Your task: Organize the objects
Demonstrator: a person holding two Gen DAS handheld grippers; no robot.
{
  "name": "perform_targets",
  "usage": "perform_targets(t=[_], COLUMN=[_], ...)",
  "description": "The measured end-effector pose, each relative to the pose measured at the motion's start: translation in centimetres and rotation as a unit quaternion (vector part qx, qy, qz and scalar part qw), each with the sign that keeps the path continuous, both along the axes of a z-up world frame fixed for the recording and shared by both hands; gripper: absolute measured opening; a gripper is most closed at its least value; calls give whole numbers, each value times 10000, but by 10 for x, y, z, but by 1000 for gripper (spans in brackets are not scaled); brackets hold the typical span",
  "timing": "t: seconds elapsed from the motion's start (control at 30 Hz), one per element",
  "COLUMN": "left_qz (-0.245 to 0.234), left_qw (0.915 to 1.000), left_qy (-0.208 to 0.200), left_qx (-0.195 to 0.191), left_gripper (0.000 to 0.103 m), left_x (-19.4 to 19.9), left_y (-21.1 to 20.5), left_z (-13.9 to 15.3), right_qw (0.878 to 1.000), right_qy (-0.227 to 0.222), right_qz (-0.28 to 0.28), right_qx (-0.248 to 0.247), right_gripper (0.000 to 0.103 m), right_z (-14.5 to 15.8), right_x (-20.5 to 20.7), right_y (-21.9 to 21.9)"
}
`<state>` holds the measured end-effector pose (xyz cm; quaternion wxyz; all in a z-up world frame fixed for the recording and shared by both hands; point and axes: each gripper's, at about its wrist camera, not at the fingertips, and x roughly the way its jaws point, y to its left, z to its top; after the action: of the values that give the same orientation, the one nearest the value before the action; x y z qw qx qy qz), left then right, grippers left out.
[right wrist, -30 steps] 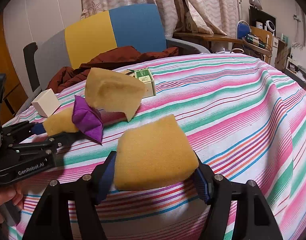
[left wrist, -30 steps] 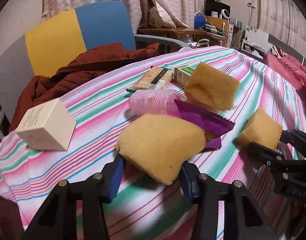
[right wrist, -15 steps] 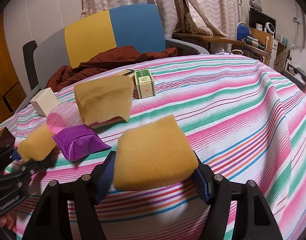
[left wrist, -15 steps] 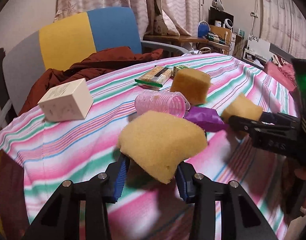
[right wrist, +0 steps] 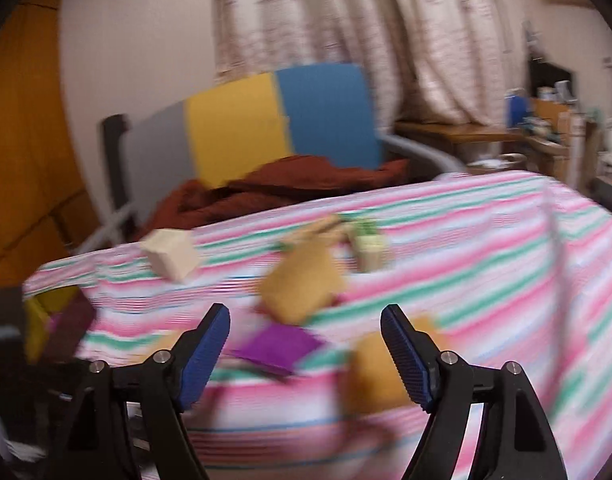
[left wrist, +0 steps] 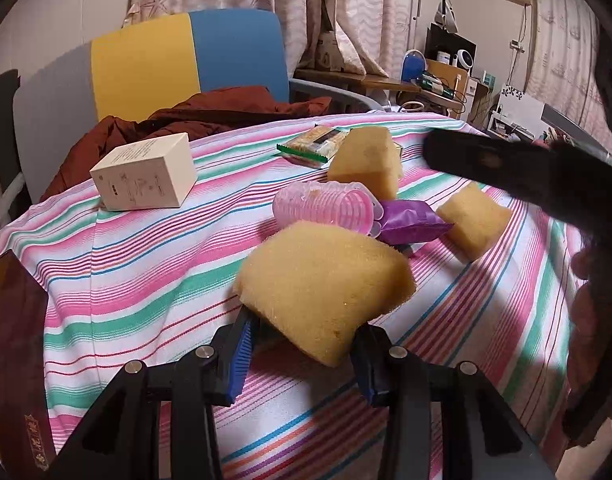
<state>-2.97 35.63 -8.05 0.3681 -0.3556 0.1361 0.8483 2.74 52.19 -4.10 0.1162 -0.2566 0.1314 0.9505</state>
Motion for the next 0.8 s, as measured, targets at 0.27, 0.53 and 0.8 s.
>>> perform_targets(t=[0.27,0.53,0.8], left_qz=[14,102,-573], left_qw=[10000,9991,9878], left_qy=[-59,-326,-1067], left_qx=[32,269,975], left_gripper=[31,26,58], left_x=[-3,-13,-5], left_y=[-5,-13,-13], left_z=[-2,-3,4], right_qw=[9903,9917,9908], right_qy=[-929,-1129,-662], right_qz=[624,467,333], right_qx=[-829,-396,-1131], right_gripper=[68,51,51], right_z=[-26,-35,-40], right_x=[-82,-77,-53], right_y=[-20,-14,17])
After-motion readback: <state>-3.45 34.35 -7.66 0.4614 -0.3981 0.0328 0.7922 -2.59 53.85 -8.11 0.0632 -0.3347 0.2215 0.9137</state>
